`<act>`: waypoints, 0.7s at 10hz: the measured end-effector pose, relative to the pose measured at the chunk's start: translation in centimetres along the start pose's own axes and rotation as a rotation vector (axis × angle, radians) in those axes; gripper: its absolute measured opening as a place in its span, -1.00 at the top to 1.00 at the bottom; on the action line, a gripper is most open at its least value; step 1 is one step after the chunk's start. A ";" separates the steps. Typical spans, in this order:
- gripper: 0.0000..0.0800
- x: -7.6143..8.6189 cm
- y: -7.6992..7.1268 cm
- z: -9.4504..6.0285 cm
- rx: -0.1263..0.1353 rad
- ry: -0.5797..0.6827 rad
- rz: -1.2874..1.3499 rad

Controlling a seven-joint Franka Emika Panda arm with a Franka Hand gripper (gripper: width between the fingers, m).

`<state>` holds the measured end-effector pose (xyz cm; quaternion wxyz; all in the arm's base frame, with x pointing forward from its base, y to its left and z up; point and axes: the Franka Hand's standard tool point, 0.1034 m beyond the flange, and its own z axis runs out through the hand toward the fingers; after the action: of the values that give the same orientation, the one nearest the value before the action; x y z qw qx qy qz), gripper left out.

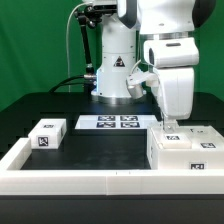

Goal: Assemble cabinet

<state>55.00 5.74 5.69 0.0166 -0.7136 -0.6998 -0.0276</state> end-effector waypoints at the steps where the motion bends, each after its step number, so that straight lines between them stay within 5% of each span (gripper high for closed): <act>1: 0.82 0.0 0.6 0.0 -0.001 0.002 0.000; 4: 0.82 -0.4 2.6 0.0 -0.023 0.009 -0.039; 7: 0.82 -0.4 2.5 -0.1 -0.021 0.009 -0.041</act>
Offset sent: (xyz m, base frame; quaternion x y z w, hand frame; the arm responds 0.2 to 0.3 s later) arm 0.0201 -0.0102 -0.0100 -0.0047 0.0172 -0.0559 0.9983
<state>57.52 5.31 5.79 0.0116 -0.6992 -0.7137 -0.0387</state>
